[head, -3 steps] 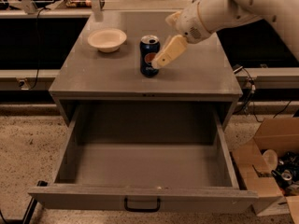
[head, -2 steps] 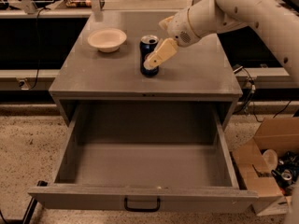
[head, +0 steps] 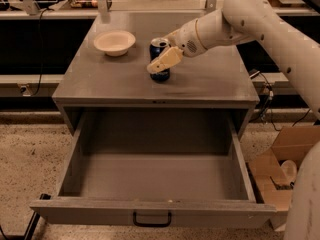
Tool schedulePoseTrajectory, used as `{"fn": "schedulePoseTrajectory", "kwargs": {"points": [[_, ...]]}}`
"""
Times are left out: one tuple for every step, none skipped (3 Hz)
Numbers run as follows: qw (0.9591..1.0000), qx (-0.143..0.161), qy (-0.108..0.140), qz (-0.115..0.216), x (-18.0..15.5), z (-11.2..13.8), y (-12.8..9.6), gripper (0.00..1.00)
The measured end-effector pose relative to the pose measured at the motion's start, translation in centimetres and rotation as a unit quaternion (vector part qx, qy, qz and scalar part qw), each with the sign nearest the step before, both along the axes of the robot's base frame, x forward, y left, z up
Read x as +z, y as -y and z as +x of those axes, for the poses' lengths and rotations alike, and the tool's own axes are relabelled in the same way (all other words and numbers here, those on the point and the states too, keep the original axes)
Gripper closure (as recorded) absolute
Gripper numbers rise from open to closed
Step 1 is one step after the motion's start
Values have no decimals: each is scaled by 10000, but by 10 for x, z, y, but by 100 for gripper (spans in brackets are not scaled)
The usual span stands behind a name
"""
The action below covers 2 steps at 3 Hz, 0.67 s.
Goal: Place pepsi can into top drawer
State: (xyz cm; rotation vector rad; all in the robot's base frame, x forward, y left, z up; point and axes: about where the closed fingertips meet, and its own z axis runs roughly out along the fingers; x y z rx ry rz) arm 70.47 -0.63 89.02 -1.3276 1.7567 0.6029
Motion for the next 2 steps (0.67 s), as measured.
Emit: {"fn": "schedulePoseTrajectory", "kwargs": {"points": [[9998,21,-182,98,-8,0,-4,42],[9975,454,-265,480,1,-15,-10,65]]}}
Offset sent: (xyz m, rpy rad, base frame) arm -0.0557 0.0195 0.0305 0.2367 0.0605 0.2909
